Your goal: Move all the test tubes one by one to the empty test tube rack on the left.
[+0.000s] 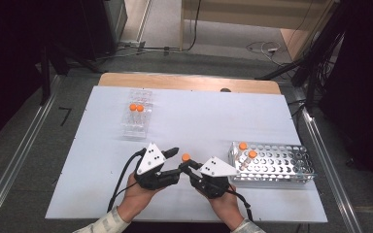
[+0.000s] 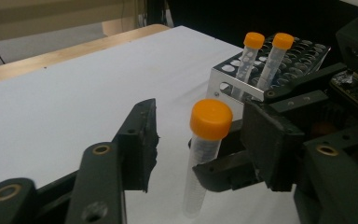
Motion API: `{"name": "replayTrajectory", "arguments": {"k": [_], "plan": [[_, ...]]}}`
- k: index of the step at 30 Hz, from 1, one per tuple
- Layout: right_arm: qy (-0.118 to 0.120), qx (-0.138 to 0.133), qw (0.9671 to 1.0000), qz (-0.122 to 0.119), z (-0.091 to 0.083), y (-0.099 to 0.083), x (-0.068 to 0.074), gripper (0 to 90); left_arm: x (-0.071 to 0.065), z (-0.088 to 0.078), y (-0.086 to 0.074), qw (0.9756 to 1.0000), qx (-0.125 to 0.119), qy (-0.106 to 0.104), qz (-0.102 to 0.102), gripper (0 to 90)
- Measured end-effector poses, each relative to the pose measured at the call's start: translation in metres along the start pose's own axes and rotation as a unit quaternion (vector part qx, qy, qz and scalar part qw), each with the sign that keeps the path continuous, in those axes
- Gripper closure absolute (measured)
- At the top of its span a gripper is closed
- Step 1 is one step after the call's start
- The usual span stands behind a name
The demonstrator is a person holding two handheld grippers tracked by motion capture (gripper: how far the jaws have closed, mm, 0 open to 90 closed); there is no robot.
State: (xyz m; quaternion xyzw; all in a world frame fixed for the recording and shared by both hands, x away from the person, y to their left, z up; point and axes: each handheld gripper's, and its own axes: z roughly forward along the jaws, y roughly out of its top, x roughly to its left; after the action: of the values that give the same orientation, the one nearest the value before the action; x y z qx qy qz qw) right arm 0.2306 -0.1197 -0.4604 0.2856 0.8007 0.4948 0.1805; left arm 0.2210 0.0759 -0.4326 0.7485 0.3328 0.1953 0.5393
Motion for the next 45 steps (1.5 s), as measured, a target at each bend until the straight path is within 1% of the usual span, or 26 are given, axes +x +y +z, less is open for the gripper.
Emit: {"name": "replayTrajectory", "arguments": {"k": [6,11,14,23,24,26,28,29,30,31,33,36,37,41,45], "plan": [[0.003,-0.003,1.0,0.0,0.0,0.002,0.002,72.7,0.001,0.0,-0.001,1.0,-0.004,0.0,0.003,60.9],[0.005,-0.003,1.0,0.002,0.0,0.002,0.002,72.7,0.001,0.002,-0.001,1.0,-0.001,-0.008,0.005,64.1],[0.005,-0.002,1.0,0.004,0.0,0.002,0.002,72.6,0.0,0.003,-0.002,0.9999,-0.001,-0.009,0.007,68.9],[0.008,-0.001,0.9999,0.007,-0.001,0.003,0.0,71.4,0.001,0.003,-0.001,0.9999,-0.001,-0.011,0.007,70.5],[0.008,-0.001,0.9999,0.009,-0.001,0.003,0.0,67.2,0.001,0.003,-0.001,0.9999,-0.001,-0.009,0.007,70.5],[0.017,0.002,0.9998,0.009,-0.002,0.003,-0.002,53.3,0.003,0.001,0.0,1.0,-0.003,-0.007,0.005,70.5],[0.017,0.003,0.9998,0.01,-0.003,0.004,-0.003,39.1,0.006,0.0,0.0,1.0,-0.004,-0.003,0.003,70.5],[0.018,0.006,0.9997,0.015,-0.003,0.004,-0.004,33.2,0.008,0.0,0.0,1.0,-0.004,-0.001,0.002,70.5],[0.018,0.009,0.9996,0.019,-0.003,0.005,-0.005,28.9,0.009,0.0,0.001,1.0,-0.004,-0.001,0.001,70.5],[0.019,0.01,0.9996,0.021,-0.004,0.005,-0.006,26.6,0.01,0.0,0.001,1.0,-0.004,0.0,-0.001,70.5],[0.02,0.012,0.9995,0.021,-0.005,0.005,-0.007,23.0,0.011,0.0,0.0,1.0,-0.003,0.003,-0.002,70.5],[0.023,0.014,0.9994,0.021,-0.008,0.004,-0.007,20.0,0.014,-0.001,0.001,1.0,-0.003,0.006,-0.006,70.5],[0.024,0.015,0.9993,0.023,-0.009,0.005,-0.006,19.5,0.015,-0.001,0.001,0.9999,-0.004,0.008,-0.005,70.5],[0.024,0.015,0.9994,0.019,-0.017,0.004,-0.007,19.1,0.021,-0.003,0.001,0.9998,-0.007,0.015,-0.012,70.5],[0.022,0.021,0.9994,0.016,-0.027,0.001,-0.008,19.2,0.026,-0.004,0.001,0.9996,-0.005,0.023,-0.016,70.5]]}}
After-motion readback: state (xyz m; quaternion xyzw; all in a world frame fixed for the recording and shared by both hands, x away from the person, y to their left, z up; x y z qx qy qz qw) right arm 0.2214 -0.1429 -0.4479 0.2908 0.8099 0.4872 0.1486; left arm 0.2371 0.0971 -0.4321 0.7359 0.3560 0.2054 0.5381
